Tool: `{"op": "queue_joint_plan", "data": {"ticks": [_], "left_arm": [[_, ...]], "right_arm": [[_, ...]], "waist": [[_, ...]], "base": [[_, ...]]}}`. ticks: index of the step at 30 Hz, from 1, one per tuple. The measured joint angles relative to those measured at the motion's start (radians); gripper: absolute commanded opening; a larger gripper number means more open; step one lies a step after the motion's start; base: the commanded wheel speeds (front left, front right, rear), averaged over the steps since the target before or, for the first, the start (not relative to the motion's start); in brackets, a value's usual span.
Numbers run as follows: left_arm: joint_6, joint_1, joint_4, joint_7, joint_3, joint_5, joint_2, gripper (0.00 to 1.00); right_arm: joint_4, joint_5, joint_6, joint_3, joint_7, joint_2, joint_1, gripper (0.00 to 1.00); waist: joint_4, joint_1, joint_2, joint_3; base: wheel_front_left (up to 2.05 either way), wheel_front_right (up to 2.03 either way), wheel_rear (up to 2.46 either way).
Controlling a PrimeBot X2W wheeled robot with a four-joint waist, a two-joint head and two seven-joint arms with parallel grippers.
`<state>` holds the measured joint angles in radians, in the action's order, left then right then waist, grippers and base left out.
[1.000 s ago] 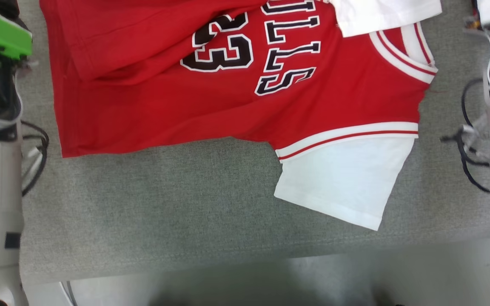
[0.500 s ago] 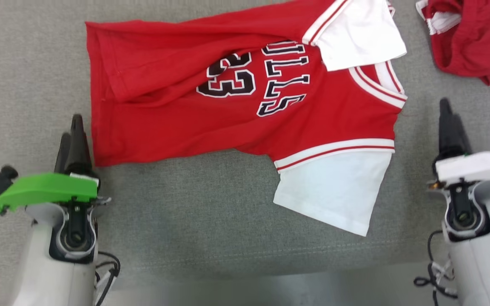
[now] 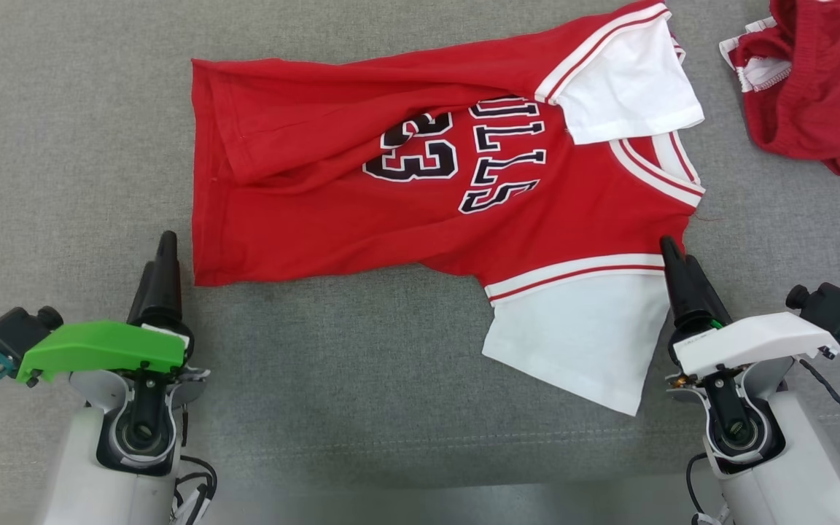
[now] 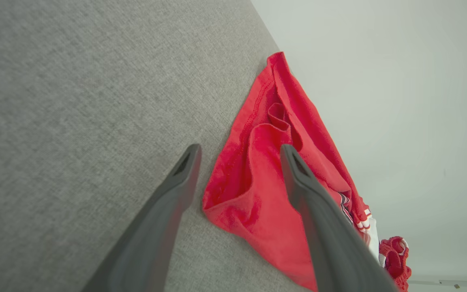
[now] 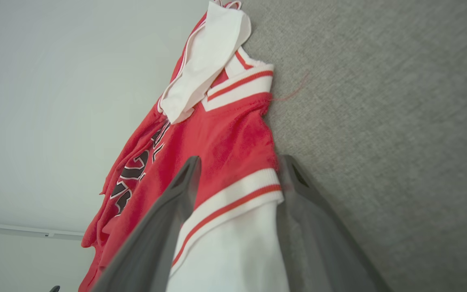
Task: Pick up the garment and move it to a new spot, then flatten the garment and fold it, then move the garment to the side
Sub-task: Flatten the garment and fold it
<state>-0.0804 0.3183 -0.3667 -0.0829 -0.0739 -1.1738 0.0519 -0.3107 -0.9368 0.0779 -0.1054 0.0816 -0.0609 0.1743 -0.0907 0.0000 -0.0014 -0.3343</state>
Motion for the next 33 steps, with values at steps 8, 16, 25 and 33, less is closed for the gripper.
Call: {"op": "queue_joint_plan", "data": {"ticks": [8,16,25,33], "left_arm": [[0.0,-0.014,-0.024,0.04,-0.022,-0.006,0.0,1.0],[0.007,-0.024,-0.046,0.091,-0.031,-0.042,0.0,1.0],[0.01,-0.029,-0.038,0.119,-0.033,-0.064,0.0,1.0],[0.002,-0.026,-0.025,0.128,-0.054,-0.073,-0.001,1.0]], "right_arm": [[0.031,0.003,0.0,-0.018,-0.003,-0.001,-0.034,1.0],[0.048,0.003,-0.002,-0.034,-0.004,-0.001,-0.064,1.0],[0.075,0.003,-0.015,-0.046,-0.005,0.0,-0.08,1.0],[0.091,0.002,-0.02,-0.054,-0.017,0.001,-0.08,1.0]], "waist": [[0.006,0.0,0.0,-0.003],[0.012,0.0,0.0,0.0],[0.016,0.0,0.0,-0.003],[0.024,0.0,0.0,-0.011]], "base": [[0.0,0.0,0.0],[0.0,0.0,0.0],[0.0,0.0,0.0],[0.0,0.0,0.0]]}}
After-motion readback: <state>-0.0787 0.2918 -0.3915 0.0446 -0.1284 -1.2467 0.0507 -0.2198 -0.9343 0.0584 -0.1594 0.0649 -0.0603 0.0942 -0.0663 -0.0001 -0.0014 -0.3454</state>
